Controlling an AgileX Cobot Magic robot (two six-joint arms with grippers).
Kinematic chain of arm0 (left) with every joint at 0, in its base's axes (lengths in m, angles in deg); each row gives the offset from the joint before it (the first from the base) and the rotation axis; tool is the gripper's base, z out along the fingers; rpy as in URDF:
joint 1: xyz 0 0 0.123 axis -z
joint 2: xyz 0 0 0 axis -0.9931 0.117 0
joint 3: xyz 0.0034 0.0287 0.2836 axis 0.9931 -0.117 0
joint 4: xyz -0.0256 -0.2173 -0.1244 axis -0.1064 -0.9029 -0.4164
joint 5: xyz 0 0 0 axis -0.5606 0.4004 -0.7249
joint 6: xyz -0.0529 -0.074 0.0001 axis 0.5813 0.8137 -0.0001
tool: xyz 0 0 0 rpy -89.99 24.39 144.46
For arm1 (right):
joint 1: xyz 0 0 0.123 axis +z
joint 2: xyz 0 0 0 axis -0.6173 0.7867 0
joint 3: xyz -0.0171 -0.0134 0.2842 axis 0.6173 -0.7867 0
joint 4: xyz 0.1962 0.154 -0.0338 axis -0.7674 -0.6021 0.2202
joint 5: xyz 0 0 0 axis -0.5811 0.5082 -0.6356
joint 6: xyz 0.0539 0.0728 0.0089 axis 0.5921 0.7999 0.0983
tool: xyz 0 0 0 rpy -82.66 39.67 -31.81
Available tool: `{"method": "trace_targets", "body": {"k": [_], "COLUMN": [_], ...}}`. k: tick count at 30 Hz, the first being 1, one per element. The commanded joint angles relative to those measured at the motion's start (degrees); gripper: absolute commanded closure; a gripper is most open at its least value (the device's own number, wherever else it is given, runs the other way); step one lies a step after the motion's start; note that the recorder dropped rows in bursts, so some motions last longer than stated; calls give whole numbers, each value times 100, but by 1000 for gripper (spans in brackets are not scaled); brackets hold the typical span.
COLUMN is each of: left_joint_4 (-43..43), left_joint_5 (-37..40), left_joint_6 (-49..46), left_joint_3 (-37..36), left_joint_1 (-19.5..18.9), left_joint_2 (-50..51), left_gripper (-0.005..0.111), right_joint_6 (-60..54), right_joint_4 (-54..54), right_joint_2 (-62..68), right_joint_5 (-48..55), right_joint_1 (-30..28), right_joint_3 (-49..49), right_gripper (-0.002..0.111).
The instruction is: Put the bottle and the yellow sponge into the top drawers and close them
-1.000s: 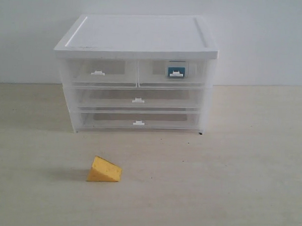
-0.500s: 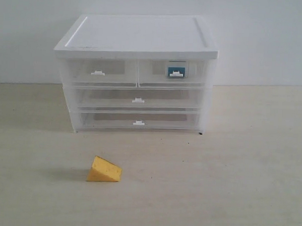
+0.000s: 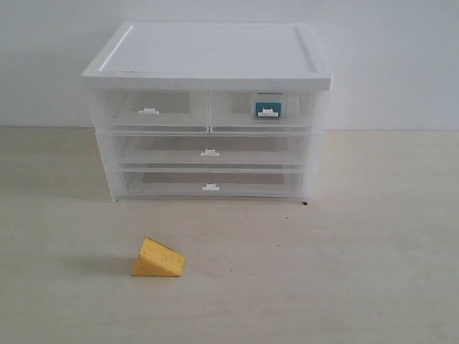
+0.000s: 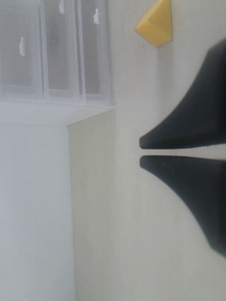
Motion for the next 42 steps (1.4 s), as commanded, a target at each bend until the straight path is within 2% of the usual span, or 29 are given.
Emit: {"method": "trace_targets", "body": {"k": [1, 5, 17, 42], "left_joint_4": [-42, -42, -42, -42], "left_joint_5": [-20, -20, -33, -21], "left_joint_6": [32, 32, 32, 32], "left_joint_3": [-19, -19, -19, -19], "left_joint_1": [-16, -16, -16, -16], "left_joint_2": [-21, -21, -21, -21], "left_gripper": [102, 102, 102, 102], "right_joint_6": [-55, -43, -59, -45], "right_joint_4": [-118, -121, -434, -434], "right_joint_2": [-46, -256, -687, -687], "right_joint_5": [-151, -709, -877, -1061], "right_joint_1": [-8, -8, -8, -8], "right_joint_3": [-104, -593, -1457, -1485], "right_gripper": [107, 107, 107, 107]}}
